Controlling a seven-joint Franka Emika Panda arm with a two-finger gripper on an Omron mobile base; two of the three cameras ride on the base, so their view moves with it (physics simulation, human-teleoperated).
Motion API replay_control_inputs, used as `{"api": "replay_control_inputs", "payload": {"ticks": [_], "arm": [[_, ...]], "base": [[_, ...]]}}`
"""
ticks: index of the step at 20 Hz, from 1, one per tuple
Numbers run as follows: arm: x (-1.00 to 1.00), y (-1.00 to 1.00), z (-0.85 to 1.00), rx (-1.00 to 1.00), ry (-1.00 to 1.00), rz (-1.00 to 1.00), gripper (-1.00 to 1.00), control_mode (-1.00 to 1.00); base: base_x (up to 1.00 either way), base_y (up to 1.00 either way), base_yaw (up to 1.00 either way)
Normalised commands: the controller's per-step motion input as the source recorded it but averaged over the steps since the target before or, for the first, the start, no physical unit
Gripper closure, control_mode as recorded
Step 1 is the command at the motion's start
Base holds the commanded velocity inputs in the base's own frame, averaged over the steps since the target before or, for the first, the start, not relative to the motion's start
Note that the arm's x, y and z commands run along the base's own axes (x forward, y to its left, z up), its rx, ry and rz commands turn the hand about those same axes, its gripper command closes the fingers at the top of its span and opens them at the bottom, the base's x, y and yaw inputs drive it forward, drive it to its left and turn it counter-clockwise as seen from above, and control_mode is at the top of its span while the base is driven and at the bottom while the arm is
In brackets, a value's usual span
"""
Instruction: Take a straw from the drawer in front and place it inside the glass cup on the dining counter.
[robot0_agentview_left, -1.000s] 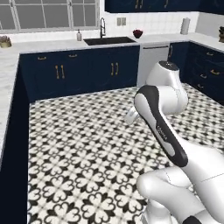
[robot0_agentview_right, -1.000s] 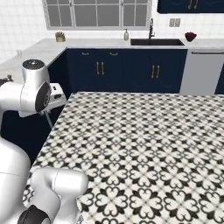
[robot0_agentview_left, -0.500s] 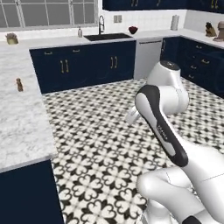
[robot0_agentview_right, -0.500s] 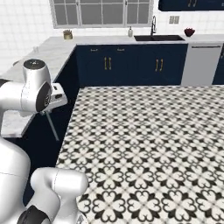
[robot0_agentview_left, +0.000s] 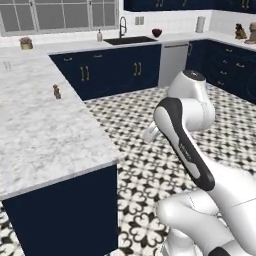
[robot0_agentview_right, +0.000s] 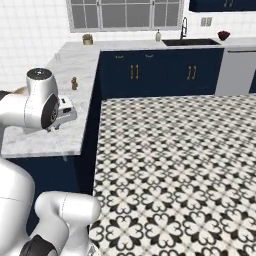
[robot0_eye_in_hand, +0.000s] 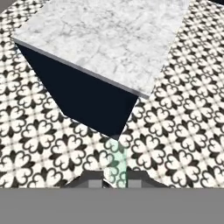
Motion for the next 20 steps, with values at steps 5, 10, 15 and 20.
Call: {"api": "replay_control_inputs", "payload": {"ticks": [5, 10, 15, 20], "arm": [[0.00, 0.00, 0.00, 0.00, 0.00, 0.00, 1.00, 1.00], [0.00, 0.00, 0.00, 0.00, 0.00, 0.00, 1.00, 1.00], [0.00, 0.00, 0.00, 0.00, 0.00, 0.00, 1.00, 1.00], [0.00, 0.00, 0.00, 0.00, 0.00, 0.00, 1.00, 1.00]], "base": [[-0.18, 1.00, -0.22], [-0.05, 1.00, -0.24], [0.00, 1.00, -0.27], [0.01, 1.00, -0.30]]}}
